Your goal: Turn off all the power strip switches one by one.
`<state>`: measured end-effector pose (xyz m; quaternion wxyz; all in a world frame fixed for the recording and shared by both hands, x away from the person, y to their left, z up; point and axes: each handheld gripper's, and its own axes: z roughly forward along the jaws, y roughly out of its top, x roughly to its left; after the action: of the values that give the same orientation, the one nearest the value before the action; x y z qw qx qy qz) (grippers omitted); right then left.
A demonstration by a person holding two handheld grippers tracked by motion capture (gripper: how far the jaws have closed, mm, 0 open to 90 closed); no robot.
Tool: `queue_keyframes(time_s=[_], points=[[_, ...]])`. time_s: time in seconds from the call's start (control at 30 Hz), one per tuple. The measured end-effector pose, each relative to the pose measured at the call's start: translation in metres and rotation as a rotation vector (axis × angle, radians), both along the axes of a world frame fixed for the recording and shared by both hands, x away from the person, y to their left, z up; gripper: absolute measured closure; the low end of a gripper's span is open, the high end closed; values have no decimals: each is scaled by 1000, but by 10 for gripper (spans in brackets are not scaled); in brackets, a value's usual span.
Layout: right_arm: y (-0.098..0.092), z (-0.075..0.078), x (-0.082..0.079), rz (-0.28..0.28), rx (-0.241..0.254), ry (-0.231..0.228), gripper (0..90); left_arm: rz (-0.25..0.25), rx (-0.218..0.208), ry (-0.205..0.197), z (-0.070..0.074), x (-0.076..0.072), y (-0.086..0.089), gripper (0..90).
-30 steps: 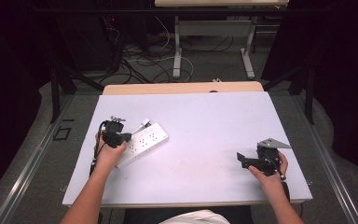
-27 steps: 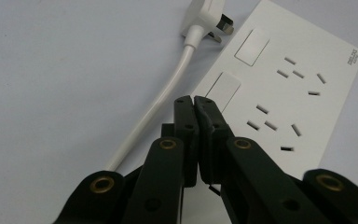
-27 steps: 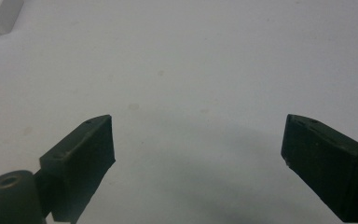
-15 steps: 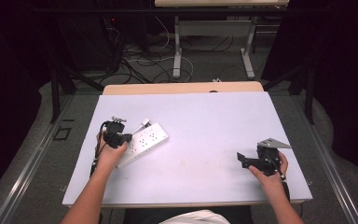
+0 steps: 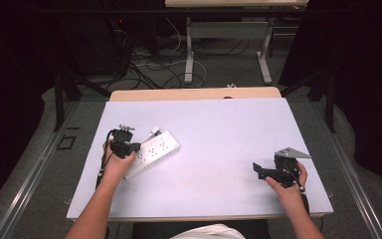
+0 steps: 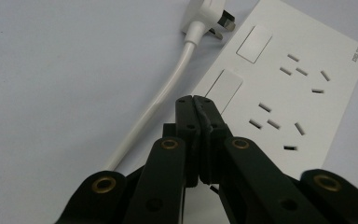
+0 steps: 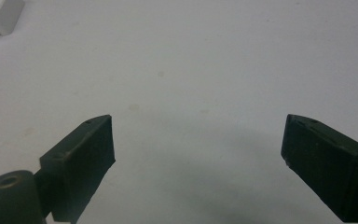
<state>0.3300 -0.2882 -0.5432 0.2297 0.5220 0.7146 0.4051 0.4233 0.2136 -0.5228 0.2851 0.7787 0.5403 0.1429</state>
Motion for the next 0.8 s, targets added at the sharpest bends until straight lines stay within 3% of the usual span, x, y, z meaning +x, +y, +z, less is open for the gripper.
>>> queue_keyframes(time_s=[0.17, 0.23, 0.33, 0.57, 0.7, 0.8], points=[[1, 0, 0, -5, 4, 6, 89, -2, 4, 16, -1, 1, 0, 900], [0, 0, 0, 3, -3, 1, 89, -4, -4, 0, -2, 1, -2, 900], [0, 0, 0, -3, 4, 3, 89, -4, 21, -17, -3, 0, -4, 900], [0, 0, 0, -3, 3, 1, 89, -4, 12, -16, -3, 0, -4, 900], [-1, 0, 0, 0, -1, -4, 89, -6, 49, -34, -3, -2, -6, 900], [-1, 0, 0, -1, -1, -4, 89, -3, 49, -41, -3, -2, -7, 899]])
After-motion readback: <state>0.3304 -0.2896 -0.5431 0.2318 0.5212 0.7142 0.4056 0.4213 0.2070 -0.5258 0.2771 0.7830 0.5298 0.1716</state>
